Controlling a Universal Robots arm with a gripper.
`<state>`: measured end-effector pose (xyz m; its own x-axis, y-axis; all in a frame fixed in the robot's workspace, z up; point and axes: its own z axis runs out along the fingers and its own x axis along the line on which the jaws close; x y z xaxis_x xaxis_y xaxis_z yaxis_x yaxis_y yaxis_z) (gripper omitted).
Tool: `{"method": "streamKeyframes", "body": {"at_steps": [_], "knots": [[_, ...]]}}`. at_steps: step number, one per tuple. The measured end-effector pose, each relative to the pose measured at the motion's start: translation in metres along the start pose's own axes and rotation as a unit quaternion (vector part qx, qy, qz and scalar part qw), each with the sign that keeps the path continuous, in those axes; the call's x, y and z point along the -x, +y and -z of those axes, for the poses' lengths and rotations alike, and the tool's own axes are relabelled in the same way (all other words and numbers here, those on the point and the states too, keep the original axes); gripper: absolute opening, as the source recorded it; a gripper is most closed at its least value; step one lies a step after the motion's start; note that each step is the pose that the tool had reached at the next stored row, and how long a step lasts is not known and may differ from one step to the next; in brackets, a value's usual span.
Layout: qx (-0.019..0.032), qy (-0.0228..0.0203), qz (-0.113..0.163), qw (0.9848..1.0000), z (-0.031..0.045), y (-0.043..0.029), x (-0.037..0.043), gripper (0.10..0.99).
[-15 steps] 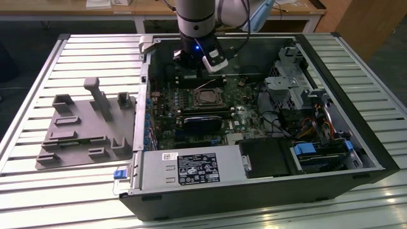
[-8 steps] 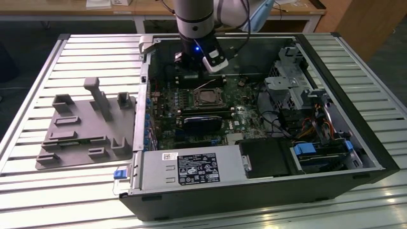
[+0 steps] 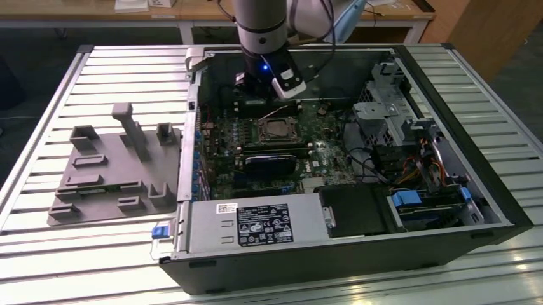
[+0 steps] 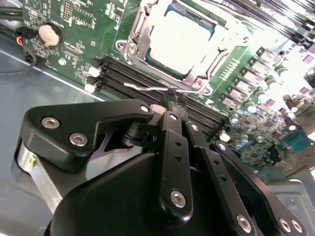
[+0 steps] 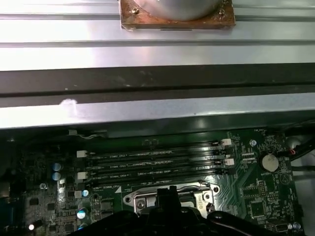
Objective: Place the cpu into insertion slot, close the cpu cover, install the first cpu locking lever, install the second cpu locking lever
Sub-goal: 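Install the first cpu locking lever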
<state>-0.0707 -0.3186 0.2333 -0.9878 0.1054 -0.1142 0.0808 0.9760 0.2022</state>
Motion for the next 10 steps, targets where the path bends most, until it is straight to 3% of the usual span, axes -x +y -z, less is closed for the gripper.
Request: {"method": "streamKeyframes", "body": {"at_steps": [10], "knots": [[0.0000, -0.0002, -0.001, 1.0000, -0.0075, -0.0001, 0.0119, 0.102]]}}
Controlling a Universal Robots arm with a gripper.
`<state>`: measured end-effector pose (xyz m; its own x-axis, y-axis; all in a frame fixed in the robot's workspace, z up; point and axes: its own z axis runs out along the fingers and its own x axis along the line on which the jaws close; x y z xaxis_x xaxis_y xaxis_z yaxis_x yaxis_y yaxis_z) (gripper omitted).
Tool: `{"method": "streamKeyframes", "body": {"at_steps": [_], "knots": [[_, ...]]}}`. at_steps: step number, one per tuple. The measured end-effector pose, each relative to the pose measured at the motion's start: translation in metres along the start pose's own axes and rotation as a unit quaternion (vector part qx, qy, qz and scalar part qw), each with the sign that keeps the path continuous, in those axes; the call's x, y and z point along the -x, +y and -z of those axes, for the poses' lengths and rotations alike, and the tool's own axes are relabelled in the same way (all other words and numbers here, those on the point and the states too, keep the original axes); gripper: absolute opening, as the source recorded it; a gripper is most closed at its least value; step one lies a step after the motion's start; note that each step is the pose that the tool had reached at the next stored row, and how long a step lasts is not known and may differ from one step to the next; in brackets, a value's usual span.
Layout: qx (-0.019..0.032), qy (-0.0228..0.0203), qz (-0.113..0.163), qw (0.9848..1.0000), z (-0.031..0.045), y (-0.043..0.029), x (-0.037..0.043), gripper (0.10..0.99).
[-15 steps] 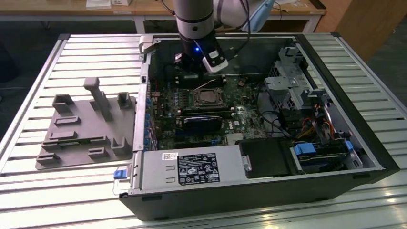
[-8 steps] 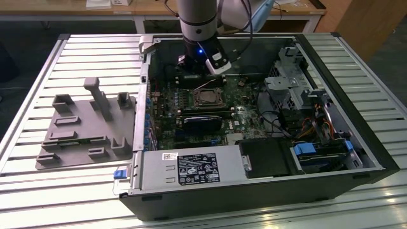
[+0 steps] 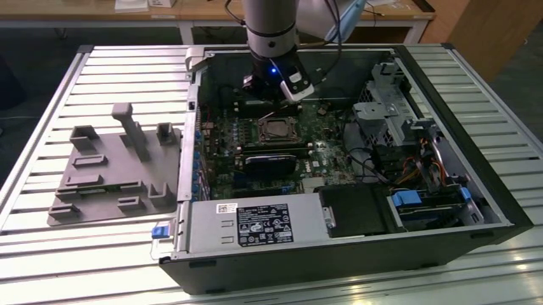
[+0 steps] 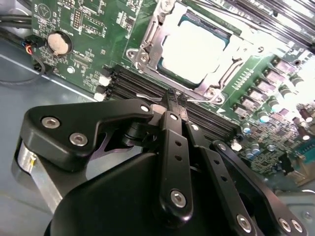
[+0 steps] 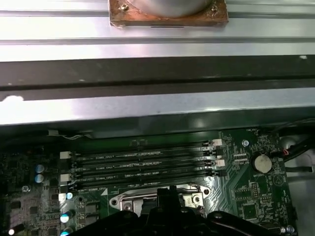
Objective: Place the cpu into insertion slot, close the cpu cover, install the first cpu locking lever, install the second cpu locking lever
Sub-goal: 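Install the first cpu locking lever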
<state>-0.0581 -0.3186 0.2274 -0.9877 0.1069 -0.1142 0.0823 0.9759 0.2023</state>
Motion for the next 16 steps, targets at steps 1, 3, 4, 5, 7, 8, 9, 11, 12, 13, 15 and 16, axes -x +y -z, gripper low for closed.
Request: {"method": "streamKeyframes", "body": {"at_steps": [1, 3, 4, 5, 7, 8, 9, 11, 12, 13, 15, 16], "knots": [[-0.0001, 0.0000, 0.000, 1.0000, -0.0006, 0.0001, 0.0008, 0.102], [0.0000, -0.0001, 0.000, 1.0000, -0.0019, 0.0004, 0.0020, 0.102], [-0.0001, -0.0001, 0.000, 1.0000, -0.0024, 0.0008, 0.0022, 0.102], [-0.0001, -0.0002, -0.001, 1.0000, -0.0030, 0.0014, 0.0023, 0.102], [0.0000, -0.0003, -0.001, 1.0000, -0.0042, 0.0033, 0.0021, 0.102], [-0.0001, -0.0003, -0.001, 1.0000, -0.0048, 0.0044, 0.0020, 0.102], [-0.0002, -0.0003, -0.001, 1.0000, -0.0053, 0.0055, 0.0018, 0.102], [-0.0003, -0.0005, -0.002, 1.0000, -0.0060, 0.0069, 0.0016, 0.102], [-0.0003, -0.0005, -0.002, 1.0000, -0.0063, 0.0074, 0.0015, 0.102], [-0.0003, -0.0006, -0.003, 1.0000, -0.0067, 0.0077, 0.0015, 0.102], [-0.0004, -0.0009, -0.004, 1.0000, -0.0076, 0.0081, 0.0015, 0.102], [-0.0006, -0.0010, -0.005, 1.0000, -0.0081, 0.0083, 0.0016, 0.102]]}}
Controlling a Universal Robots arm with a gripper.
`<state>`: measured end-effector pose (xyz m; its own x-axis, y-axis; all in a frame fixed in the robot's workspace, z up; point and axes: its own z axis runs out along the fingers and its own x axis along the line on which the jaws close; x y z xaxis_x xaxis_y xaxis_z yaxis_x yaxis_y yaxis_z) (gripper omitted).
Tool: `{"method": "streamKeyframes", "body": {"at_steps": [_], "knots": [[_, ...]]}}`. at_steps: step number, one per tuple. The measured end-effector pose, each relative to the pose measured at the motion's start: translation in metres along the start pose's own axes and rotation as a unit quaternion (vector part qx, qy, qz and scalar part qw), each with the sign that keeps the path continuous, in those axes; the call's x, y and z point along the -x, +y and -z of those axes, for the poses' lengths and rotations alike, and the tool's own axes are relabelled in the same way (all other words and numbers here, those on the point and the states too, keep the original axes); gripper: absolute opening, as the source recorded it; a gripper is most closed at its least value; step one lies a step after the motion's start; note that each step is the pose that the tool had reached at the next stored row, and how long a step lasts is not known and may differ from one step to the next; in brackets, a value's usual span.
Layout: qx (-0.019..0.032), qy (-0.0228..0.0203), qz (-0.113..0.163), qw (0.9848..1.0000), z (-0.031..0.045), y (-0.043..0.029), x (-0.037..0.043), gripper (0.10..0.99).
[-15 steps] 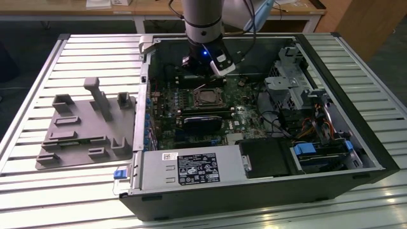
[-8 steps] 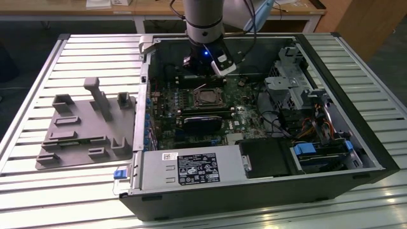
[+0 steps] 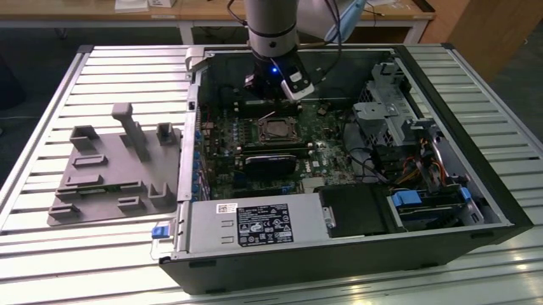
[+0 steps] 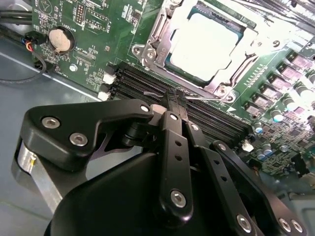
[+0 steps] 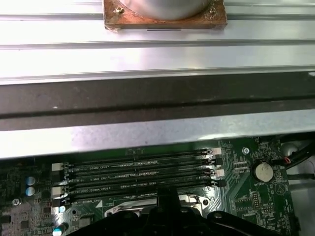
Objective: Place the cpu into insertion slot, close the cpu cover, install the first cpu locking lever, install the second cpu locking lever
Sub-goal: 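Install the first cpu locking lever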
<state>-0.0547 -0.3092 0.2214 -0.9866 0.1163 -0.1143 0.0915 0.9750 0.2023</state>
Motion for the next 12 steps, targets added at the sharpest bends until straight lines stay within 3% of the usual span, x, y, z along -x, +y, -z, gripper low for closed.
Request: {"method": "streamKeyframes", "body": {"at_steps": [12], "knots": [[-0.0022, -0.0039, -0.019, 0.9998, -0.0045, -0.0002, 0.0027, 0.102]]}}
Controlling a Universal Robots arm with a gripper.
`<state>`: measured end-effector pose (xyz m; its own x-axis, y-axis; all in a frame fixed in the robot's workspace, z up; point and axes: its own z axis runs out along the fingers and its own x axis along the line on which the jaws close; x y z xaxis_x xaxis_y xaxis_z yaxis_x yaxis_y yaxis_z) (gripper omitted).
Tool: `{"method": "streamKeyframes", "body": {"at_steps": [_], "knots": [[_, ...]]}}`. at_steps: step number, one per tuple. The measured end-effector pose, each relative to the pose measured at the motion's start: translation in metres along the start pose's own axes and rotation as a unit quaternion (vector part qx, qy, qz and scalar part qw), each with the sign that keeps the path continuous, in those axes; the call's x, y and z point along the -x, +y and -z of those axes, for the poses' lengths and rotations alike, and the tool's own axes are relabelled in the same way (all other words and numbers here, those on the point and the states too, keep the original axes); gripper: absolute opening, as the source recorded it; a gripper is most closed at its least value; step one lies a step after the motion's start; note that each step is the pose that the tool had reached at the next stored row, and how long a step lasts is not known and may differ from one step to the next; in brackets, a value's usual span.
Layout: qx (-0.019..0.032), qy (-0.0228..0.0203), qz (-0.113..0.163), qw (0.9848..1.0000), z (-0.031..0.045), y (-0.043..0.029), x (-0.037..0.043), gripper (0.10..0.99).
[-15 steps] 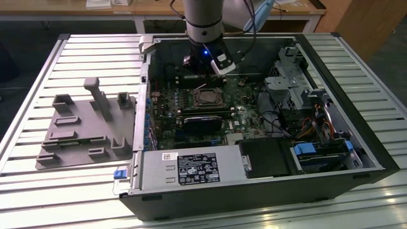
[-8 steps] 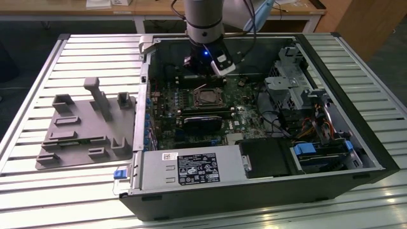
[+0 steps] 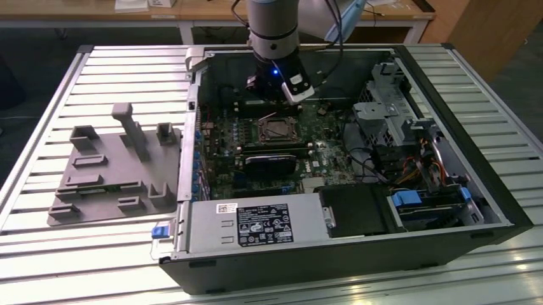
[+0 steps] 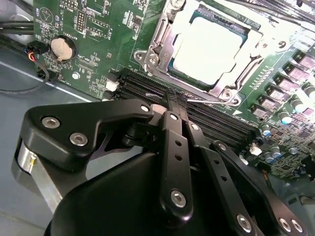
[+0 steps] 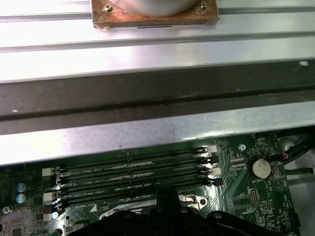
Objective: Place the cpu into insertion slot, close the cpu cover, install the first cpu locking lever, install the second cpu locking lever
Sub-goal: 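Install the first cpu locking lever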
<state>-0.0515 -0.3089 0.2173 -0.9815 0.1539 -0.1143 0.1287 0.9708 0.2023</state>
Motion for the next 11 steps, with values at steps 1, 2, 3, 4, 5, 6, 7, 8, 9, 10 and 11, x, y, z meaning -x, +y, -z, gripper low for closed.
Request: {"method": "streamKeyframes", "body": {"at_steps": [1, 2, 3, 4, 5, 6, 7, 8, 9, 10, 11], "knots": [[0.0000, 0.0000, 0.000, 1.0000, 0.0000, 0.0000, 0.0000, 0.102], [0.0000, 0.0000, 0.000, 1.0000, 0.0000, 0.0000, 0.0000, 0.102], [0.0000, -0.0001, 0.000, 1.0000, 0.0000, 0.0000, 0.0000, 0.102], [-0.0002, -0.0005, -0.002, 1.0000, -0.0003, 0.0000, 0.0000, 0.102], [-0.0007, -0.0016, -0.007, 1.0000, -0.0006, 0.0000, 0.0000, 0.102], [-0.0017, -0.0031, -0.015, 0.9999, -0.0009, -0.0002, -0.0001, 0.102], [-0.0027, -0.0049, -0.024, 0.9997, -0.0012, -0.0002, -0.0001, 0.102], [-0.0038, -0.0068, -0.032, 0.9994, -0.0016, -0.0003, -0.0002, 0.102], [-0.0048, -0.0086, -0.041, 0.9991, -0.0020, -0.0004, -0.0002, 0.102], [-0.0057, -0.0100, -0.048, 0.9988, -0.0023, -0.0004, -0.0002, 0.102], [-0.0063, -0.0112, -0.054, 0.9985, -0.0026, -0.0004, -0.0003, 0.102]]}}
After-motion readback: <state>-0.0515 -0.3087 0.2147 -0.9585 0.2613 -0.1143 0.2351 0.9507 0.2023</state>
